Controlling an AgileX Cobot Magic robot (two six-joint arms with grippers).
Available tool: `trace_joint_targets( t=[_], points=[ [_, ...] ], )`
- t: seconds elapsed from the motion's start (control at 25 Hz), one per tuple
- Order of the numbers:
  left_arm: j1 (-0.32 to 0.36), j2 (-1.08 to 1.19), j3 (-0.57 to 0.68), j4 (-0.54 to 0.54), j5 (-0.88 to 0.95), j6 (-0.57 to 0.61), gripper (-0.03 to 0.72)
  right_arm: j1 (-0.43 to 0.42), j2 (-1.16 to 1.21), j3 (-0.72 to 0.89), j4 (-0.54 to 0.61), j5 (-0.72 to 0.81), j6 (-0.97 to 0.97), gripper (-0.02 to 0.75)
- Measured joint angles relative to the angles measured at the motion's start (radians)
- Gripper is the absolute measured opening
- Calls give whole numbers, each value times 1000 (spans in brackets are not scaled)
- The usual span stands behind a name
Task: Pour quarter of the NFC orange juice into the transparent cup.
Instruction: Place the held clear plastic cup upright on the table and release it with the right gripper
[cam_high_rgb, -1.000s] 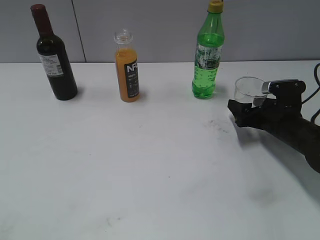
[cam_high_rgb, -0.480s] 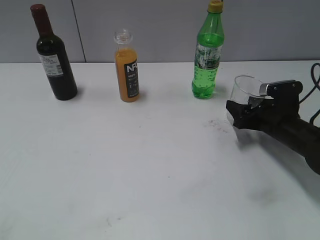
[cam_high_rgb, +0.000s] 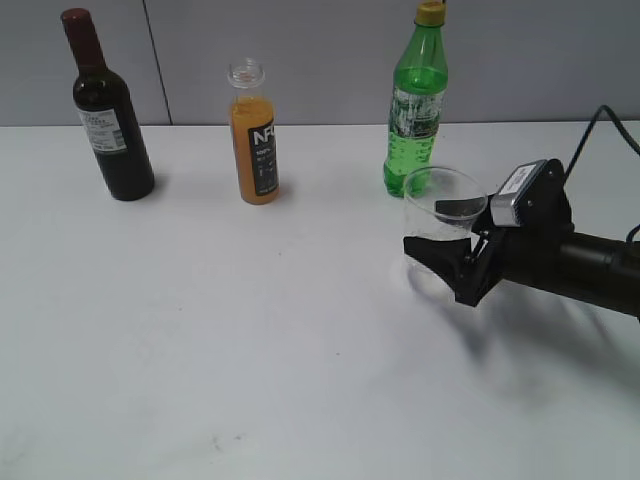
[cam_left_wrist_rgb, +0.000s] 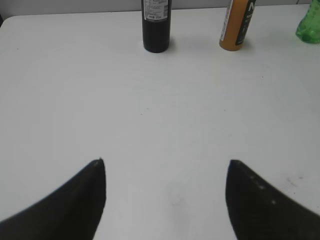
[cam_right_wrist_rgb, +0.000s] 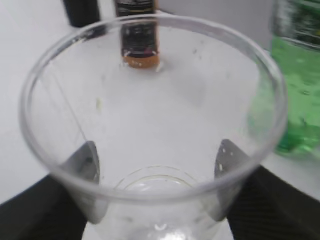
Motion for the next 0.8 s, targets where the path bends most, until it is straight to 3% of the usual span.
trace_joint_targets(
  t=[0.12, 0.2, 0.6, 0.8],
  points=[
    [0, 0, 0, 0, 0, 0, 569, 17, -1, -32, -145, 0, 4, 540],
    [0, 0, 0, 0, 0, 0, 569, 57, -1, -57, -183, 0, 6, 540],
    [0, 0, 0, 0, 0, 0, 569, 356, 15, -258, -213, 6, 186, 540],
    [0, 0, 0, 0, 0, 0, 569, 411, 87, -387, -222, 8, 250, 539]
  ],
)
